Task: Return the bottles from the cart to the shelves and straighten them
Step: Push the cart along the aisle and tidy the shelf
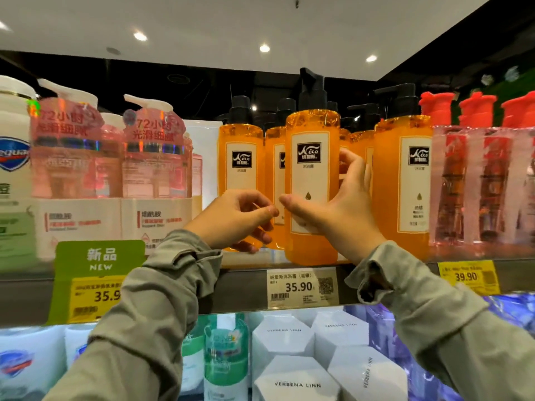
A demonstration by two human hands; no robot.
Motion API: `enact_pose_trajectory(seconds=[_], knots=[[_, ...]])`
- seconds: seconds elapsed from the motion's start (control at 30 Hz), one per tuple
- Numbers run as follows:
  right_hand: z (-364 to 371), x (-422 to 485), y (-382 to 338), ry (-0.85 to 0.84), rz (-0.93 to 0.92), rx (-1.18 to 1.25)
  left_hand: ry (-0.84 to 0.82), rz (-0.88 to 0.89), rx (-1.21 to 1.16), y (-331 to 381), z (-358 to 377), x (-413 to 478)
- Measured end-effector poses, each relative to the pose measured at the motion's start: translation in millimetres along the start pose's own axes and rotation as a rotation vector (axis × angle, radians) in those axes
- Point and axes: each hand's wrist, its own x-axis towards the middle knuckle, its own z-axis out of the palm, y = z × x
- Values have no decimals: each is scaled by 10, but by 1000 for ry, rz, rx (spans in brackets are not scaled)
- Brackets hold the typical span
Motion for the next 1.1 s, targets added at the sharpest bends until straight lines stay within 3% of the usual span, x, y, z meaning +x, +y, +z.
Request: enact_pose_trajectory(seconds=[0.73, 0.93, 1.1], knots=[[-101, -70, 121, 269, -108, -333, -13, 6, 147, -29, 7, 6], [-69, -125, 126, 386, -142, -446, -130, -58, 200, 12, 14, 16], [-117, -152, 129, 346, -119, -434, -140, -86, 203, 13, 10, 28]])
